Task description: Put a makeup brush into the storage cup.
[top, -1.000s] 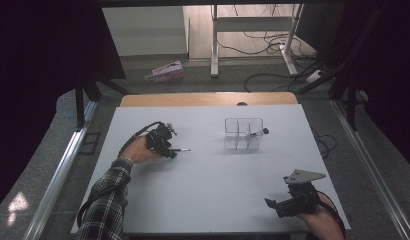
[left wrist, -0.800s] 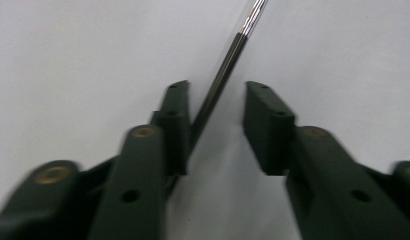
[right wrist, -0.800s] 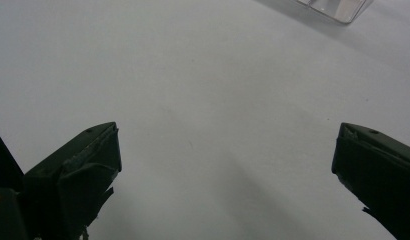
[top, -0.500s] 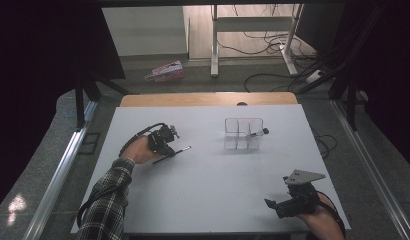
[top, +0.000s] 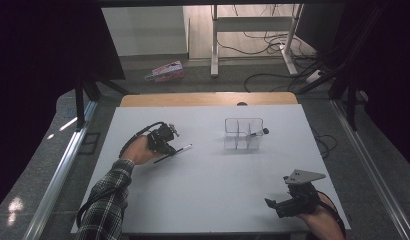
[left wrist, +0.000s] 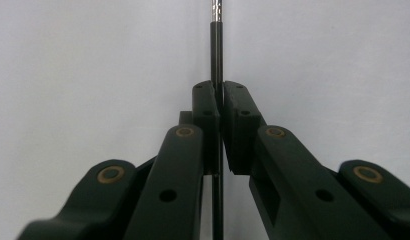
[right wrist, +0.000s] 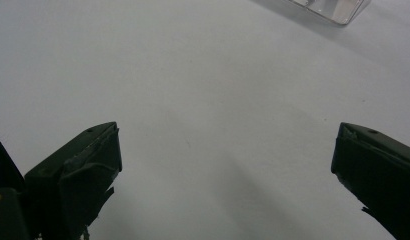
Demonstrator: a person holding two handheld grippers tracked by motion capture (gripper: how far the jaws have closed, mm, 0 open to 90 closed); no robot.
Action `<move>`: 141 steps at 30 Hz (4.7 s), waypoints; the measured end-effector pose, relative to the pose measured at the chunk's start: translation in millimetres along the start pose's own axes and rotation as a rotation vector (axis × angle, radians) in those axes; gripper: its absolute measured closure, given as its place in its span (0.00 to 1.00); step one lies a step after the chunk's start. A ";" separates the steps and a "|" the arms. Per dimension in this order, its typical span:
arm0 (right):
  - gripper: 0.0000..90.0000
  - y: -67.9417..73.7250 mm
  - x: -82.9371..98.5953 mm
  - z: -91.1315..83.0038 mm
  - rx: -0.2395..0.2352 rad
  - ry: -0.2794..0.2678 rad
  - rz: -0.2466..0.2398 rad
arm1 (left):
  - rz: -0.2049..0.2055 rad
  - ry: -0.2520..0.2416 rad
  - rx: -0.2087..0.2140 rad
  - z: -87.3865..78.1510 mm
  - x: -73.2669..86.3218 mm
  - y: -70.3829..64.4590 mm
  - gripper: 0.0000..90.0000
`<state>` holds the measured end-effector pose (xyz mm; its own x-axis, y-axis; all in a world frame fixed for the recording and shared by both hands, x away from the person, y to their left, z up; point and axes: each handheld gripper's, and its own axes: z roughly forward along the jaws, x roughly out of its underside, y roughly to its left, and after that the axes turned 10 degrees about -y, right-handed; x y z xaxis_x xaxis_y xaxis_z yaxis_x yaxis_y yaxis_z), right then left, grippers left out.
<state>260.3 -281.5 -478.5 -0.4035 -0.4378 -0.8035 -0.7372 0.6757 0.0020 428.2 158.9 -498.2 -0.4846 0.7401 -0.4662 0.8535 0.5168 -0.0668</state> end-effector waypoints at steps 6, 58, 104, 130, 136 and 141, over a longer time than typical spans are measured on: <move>0.00 0.2 -0.1 0.3 0.001 0.002 -0.003 | 0.011 -0.040 -0.009 -10.4 -0.2 -6.2 0.95; 0.00 -1.5 -2.7 -2.8 -0.004 -0.044 0.014 | -0.069 -0.437 -0.023 -66.7 54.4 -78.3 0.95; 0.00 0.2 -5.5 -6.0 -0.016 -0.092 0.006 | -0.095 -0.681 -0.034 -85.4 96.2 -145.6 0.95; 0.00 6.7 -15.6 -3.6 -0.063 -0.150 0.029 | -0.097 -0.718 0.016 -78.5 90.8 -162.9 0.95; 0.00 12.3 -20.0 2.5 -0.088 -0.147 0.032 | -0.088 -0.711 0.028 -75.2 86.7 -164.7 0.95; 0.00 17.9 -25.1 7.2 -0.122 -0.163 0.047 | -0.084 -0.713 0.033 -73.2 83.2 -165.6 0.95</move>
<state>261.0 -254.2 -462.6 -0.3533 -0.2988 -0.8865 -0.7837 0.6120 0.1061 232.6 166.4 -461.3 -0.3157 0.2315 -0.9202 0.8294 0.5383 -0.1492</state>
